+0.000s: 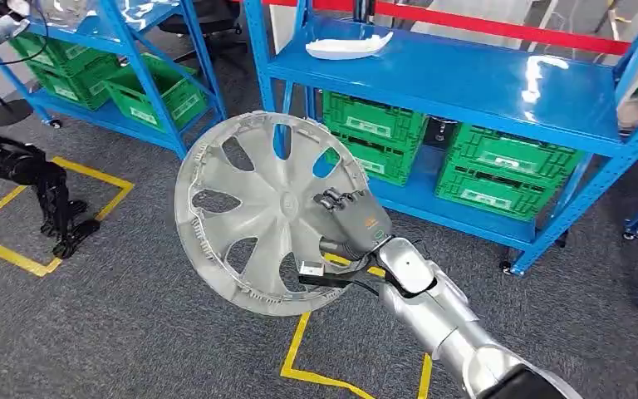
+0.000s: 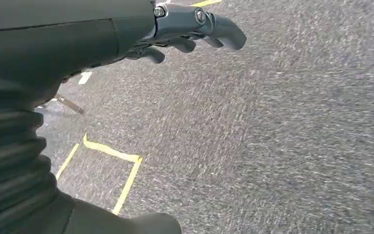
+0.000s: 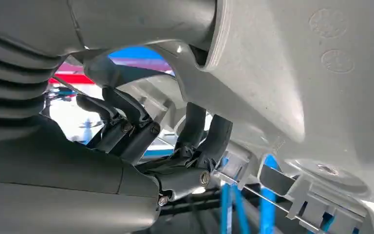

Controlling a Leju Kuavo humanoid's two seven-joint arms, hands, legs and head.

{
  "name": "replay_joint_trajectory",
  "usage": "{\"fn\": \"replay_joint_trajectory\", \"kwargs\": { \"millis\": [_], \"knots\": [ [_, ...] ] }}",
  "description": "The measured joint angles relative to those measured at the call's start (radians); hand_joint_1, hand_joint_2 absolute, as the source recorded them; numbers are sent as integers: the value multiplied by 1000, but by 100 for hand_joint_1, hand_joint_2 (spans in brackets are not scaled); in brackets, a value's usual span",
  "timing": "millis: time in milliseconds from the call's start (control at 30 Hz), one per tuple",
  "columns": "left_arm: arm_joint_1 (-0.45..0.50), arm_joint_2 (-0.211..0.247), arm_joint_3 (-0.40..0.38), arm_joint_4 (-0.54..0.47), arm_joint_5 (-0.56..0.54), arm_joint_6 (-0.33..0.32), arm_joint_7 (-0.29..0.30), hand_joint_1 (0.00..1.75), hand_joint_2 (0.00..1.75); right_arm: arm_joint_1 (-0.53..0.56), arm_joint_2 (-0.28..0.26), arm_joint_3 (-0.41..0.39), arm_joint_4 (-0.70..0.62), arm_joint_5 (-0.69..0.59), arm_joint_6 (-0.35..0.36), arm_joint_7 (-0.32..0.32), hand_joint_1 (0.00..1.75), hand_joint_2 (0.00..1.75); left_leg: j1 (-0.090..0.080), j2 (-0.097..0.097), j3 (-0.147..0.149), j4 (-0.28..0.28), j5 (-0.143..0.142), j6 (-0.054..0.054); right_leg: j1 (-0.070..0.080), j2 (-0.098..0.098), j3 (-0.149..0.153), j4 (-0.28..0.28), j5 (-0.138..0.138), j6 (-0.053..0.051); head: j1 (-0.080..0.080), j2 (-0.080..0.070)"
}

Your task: Take the parts from the cabinet and place them on the table.

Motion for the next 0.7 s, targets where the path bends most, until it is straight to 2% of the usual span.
{"fn": "replay_joint_trajectory", "kwargs": {
  "millis": [33,67,100,133,167,200,300,333,367,400,467,500,533,567,600,633,667,700],
  "knots": [
    [0,0,-6,0,-7,-5,4,0,175,8,-6,0,-2,-3,1,-3,175,0,0,2,18,-26,20,1,0,-14,0,0,-1,0,0,0],
    [0,0,-11,0,-13,-7,6,0,175,13,-11,0,-7,-5,2,-3,175,0,0,5,54,-89,53,2,0,-25,0,1,-1,1,0,0],
    [-2,0,-14,0,-20,-9,9,0,175,15,-17,0,-13,-6,3,-3,175,0,0,16,103,-175,91,5,0,-35,1,2,-3,4,0,0],
    [-6,0,-18,0,-25,-15,13,0,175,15,-23,0,-19,-8,5,-2,175,0,-1,49,158,-269,121,10,1,-45,3,4,-6,9,0,0],
    [-12,-1,-23,1,-30,-19,15,0,175,15,-32,0,-27,-11,7,1,175,0,-17,84,174,-298,100,15,10,-53,1,6,-9,14,-2,0],
    [-16,-3,-28,1,-33,-21,16,0,175,16,-41,0,-32,-13,9,2,175,0,-12,64,168,-300,108,30,11,-62,0,6,-8,20,1,0],
    [-16,-4,-39,1,-41,-32,29,0,175,20,-53,0,-43,-14,10,4,175,0,-17,35,163,-303,112,48,10,-89,9,-1,-8,37,2,0],
    [-15,-4,-42,1,-42,-34,35,0,175,23,-56,0,-48,-15,9,4,175,0,-9,26,167,-311,118,57,3,-55,7,8,-19,47,2,0],
    [-16,-6,-44,1,-44,-35,40,0,175,26,-64,0,-55,-18,7,2,175,0,-8,16,167,-313,121,63,1,5,-6,39,-43,49,4,0],
    [-20,-6,-45,1,-47,-38,45,0,175,31,-68,-1,-58,-20,5,1,175,0,-8,7,165,-313,123,67,1,30,-33,100,-80,49,6,0],
    [-20,-9,-50,1,-50,-41,53,0,175,46,-79,-1,-60,-22,8,4,175,0,-9,-22,165,-312,124,69,1,40,-108,261,-146,51,8,0],
    [-17,-9,-52,1,-50,-41,55,0,175,55,-82,-1,-62,-22,8,3,175,0,-9,-36,163,-310,124,69,1,40,-132,306,-152,52,9,0],
    [-14,-8,-52,1,-48,-40,55,0,175,62,-84,-1,-63,-23,9,1,175,0,-8,-50,163,-308,124,69,0,40,-135,305,-136,51,9,0],
    [-13,-8,-52,2,-40,-39,55,0,175,64,-87,-1,-63,-25,9,1,175,0,-8,-66,162,-305,124,68,-2,41,-114,255,-97,50,10,0],
    [-13,-9,-52,2,-39,-38,53,0,175,63,-88,-1,-63,-27,8,1,175,0,-7,-80,162,-302,124,66,-4,44,-78,178,-53,49,10,0],
    [-13,-9,-52,2,-37,-37,51,0,175,62,-89,-1,-64,-29,7,1,175,0,-6,-94,161,-298,124,61,-7,61,-33,85,-10,48,10,0],
    [-14,-9,-52,2,-33,-37,50,0,175,60,-90,-1,-64,-31,6,2,175,0,-5,-105,157,-295,124,55,-13,114,-6,27,-11,47,11,0],
    [-17,-8,-52,1,-29,-37,48,0,175,59,-90,-1,-65,-32,5,4,175,0,-9,-117,150,-289,124,46,-8,118,-6,19,-11,45,10,0]
  ]
}}
